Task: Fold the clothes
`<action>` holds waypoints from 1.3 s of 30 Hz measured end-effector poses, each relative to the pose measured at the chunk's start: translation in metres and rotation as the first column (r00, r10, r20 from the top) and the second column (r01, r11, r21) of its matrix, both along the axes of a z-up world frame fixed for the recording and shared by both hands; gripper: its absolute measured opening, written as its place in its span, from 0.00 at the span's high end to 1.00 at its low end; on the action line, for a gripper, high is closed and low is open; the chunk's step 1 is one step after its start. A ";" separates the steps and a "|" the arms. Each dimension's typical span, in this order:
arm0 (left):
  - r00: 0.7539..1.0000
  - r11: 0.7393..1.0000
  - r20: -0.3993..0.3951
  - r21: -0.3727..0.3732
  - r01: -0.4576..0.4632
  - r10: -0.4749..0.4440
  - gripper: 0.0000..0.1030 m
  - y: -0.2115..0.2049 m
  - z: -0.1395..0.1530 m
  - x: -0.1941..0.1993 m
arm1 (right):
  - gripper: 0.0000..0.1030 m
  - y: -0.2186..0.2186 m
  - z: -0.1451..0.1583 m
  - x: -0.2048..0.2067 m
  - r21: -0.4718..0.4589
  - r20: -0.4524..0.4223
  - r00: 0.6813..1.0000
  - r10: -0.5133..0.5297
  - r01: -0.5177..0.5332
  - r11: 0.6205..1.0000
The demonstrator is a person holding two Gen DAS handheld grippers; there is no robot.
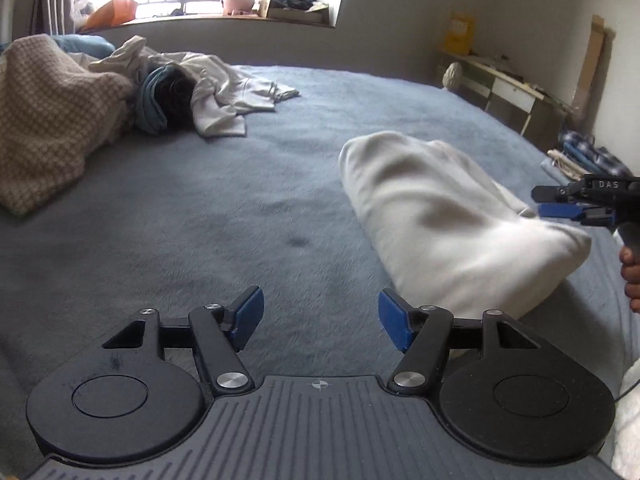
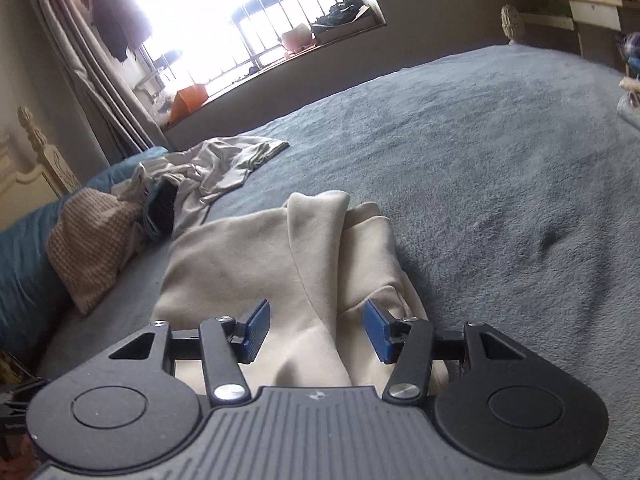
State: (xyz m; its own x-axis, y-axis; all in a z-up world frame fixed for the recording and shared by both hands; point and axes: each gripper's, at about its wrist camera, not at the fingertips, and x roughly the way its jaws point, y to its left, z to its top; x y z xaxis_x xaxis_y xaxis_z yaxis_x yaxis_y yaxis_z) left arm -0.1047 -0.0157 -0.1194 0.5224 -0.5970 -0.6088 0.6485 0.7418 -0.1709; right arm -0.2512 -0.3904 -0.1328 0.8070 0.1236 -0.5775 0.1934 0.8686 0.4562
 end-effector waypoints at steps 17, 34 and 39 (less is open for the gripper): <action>0.975 0.984 0.144 -0.032 0.173 -0.167 0.37 -0.084 -0.012 -0.016 | 0.91 -0.009 0.002 0.072 0.134 -0.049 0.998 0.051 -0.044 0.990; 0.889 0.929 0.274 0.144 0.340 -0.368 0.35 -0.156 -0.017 -0.029 | 0.91 -0.040 -0.022 0.044 0.042 -0.046 0.998 -0.052 0.054 0.998; 0.896 0.935 0.269 0.136 0.327 -0.352 0.35 -0.161 -0.026 -0.022 | 0.88 -0.062 -0.024 0.028 0.173 -0.042 0.993 -0.109 0.115 0.978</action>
State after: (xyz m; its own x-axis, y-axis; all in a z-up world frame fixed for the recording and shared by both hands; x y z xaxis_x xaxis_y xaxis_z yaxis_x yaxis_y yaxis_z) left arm -0.1270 -0.1765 -0.1455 0.4555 -0.7219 -0.5210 0.8749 0.4712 0.1120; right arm -0.2233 -0.4524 -0.1568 0.8031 0.1349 -0.5803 0.3019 0.7477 0.5915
